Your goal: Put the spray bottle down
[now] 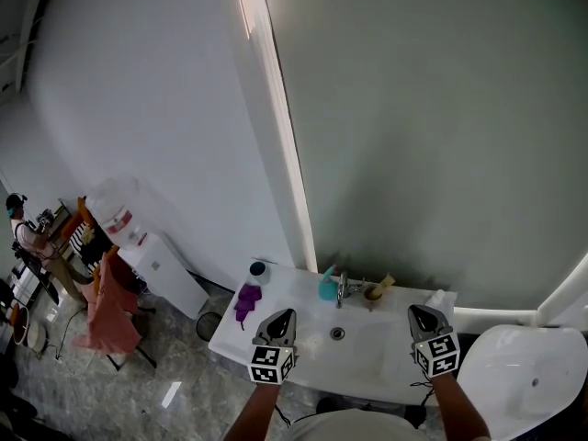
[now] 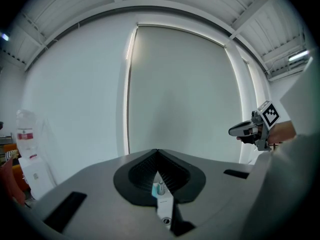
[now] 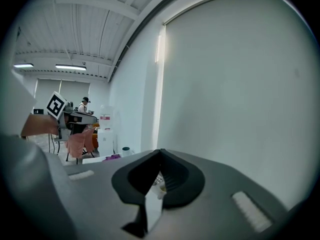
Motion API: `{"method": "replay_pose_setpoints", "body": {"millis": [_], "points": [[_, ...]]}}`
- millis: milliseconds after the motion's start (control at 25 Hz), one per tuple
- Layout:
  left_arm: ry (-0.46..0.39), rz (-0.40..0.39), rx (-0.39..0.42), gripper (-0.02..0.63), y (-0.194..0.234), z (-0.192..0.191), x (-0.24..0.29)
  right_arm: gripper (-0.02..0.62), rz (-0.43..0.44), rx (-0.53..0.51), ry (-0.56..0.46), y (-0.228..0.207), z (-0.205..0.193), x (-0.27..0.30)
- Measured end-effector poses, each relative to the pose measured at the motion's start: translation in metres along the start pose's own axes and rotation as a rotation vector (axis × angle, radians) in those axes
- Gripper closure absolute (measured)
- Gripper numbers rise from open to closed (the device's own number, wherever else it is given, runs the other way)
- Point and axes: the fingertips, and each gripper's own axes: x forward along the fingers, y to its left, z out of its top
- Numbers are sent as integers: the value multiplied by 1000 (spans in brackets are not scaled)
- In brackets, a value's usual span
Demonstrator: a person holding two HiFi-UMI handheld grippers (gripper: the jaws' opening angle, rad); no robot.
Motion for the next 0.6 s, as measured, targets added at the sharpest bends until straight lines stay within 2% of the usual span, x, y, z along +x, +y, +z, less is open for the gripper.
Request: {"method": "replay_pose_setpoints", "body": {"millis": [600], "points": [[5, -7, -7, 600, -4, 2, -1, 584, 9, 12, -6, 0, 2, 0]]}}
